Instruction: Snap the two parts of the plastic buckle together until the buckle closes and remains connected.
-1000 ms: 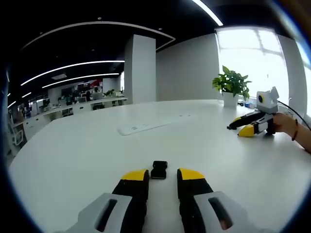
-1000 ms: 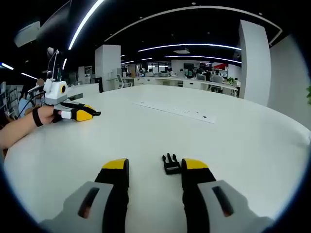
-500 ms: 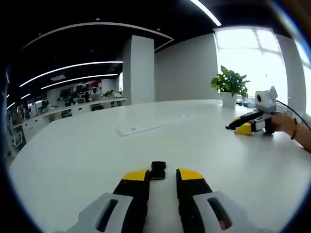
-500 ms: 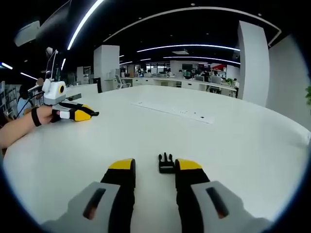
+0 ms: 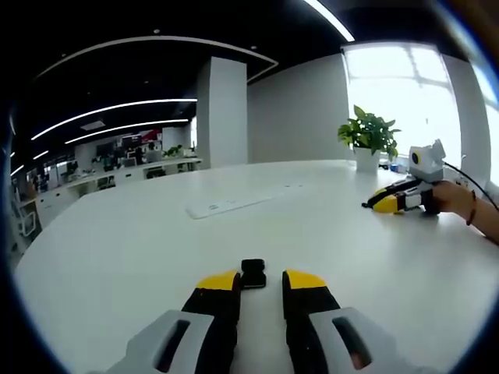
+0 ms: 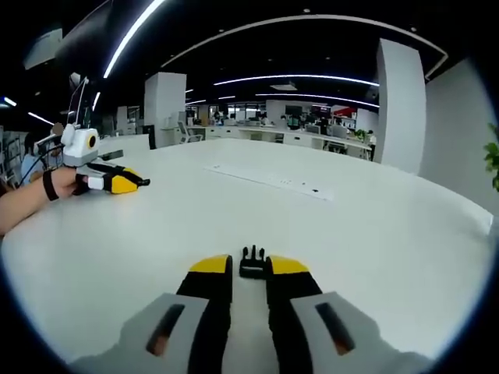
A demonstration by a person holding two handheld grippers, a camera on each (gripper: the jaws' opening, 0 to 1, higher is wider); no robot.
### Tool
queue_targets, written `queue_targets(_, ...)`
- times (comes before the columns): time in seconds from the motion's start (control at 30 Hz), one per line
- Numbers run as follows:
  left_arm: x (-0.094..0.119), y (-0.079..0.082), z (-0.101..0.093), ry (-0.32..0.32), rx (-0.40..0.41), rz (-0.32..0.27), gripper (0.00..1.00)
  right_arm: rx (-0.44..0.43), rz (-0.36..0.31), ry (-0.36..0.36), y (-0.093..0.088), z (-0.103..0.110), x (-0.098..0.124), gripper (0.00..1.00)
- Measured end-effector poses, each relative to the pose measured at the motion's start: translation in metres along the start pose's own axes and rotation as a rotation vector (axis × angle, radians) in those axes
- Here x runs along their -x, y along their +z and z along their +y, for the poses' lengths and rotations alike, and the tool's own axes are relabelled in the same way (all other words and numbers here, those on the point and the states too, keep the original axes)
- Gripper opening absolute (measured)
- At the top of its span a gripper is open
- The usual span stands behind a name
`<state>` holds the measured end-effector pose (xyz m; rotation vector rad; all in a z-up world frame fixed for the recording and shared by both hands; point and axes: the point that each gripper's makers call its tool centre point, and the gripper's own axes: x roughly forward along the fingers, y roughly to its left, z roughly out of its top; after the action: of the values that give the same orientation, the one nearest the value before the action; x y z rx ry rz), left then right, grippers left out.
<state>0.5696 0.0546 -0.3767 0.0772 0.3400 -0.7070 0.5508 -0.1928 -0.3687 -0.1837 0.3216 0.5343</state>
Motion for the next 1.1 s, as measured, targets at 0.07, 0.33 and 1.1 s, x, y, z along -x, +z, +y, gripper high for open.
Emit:
queue_targets(0.07,0.0,0.0,0.0,0.0,-0.001,0.0,0.21,-0.007,0.001,-0.003,-0.001,0.0,0.0,0.16)
queue_targets(0.33,-0.002,0.002,0.006,0.005,0.005,0.004,0.2,-0.023,0.0,-0.009,-0.001,0.001,0.0,0.16)
queue_targets(1.1,0.006,-0.005,-0.004,0.048,0.015,0.007,0.12,-0.024,-0.006,-0.011,0.001,-0.008,-0.003,0.13)
